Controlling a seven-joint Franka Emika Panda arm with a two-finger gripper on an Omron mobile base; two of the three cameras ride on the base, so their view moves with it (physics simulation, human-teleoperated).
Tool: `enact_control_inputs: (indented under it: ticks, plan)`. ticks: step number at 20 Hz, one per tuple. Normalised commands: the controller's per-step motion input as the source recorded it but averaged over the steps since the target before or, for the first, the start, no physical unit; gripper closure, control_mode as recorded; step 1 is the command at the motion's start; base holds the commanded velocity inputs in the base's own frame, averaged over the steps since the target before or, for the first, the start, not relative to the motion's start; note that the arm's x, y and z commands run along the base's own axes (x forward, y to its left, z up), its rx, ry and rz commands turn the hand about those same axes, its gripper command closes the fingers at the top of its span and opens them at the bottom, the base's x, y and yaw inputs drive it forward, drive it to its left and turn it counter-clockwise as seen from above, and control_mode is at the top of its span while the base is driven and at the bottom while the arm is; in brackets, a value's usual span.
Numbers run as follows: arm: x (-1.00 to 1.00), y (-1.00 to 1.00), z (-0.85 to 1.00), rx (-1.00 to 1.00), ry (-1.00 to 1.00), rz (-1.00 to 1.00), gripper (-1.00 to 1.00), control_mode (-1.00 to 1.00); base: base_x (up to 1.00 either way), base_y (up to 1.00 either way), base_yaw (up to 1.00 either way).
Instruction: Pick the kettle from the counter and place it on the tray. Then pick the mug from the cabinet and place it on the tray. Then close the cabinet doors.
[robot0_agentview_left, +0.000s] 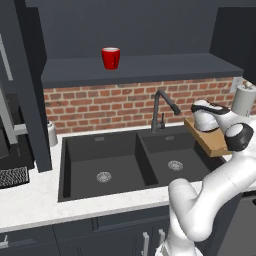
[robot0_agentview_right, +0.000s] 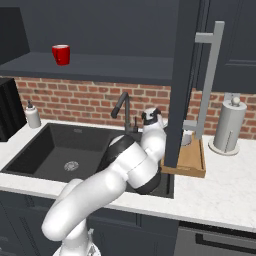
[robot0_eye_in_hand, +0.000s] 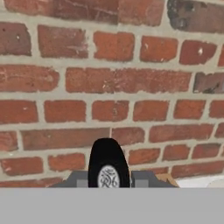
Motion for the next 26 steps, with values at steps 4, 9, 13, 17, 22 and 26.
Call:
enact_control_inputs:
  ticks: [4, 9, 13, 17, 22, 26]
  plan:
    - [0.0, 0.0, -0.15, -0.04, 0.03, 0.0, 1.0, -1.0, 0.0, 0.0, 0.0]
    - [0.05, -0.03, -0.04, -0.03, 0.07, 0.0, -1.0, -1.0, 0.0, 0.0, 0.0]
    - [0.04, -0.14, 0.0, -0.01, 0.08, 0.0, -1.0, -1.0, 0.0, 0.0, 0.0]
    - [0.01, -0.15, 0.0, 0.0, 0.06, 0.0, -1.0, -1.0, 0.0, 0.0, 0.0]
    - [0.0, -0.07, -0.02, 0.0, 0.03, 0.0, -1.0, -1.0, 0.0, 0.0, 0.0]
    - [-0.26, 0.03, -0.02, 0.0, 0.0, 0.0, -1.0, -1.0, 0.0, 0.0, 0.0]
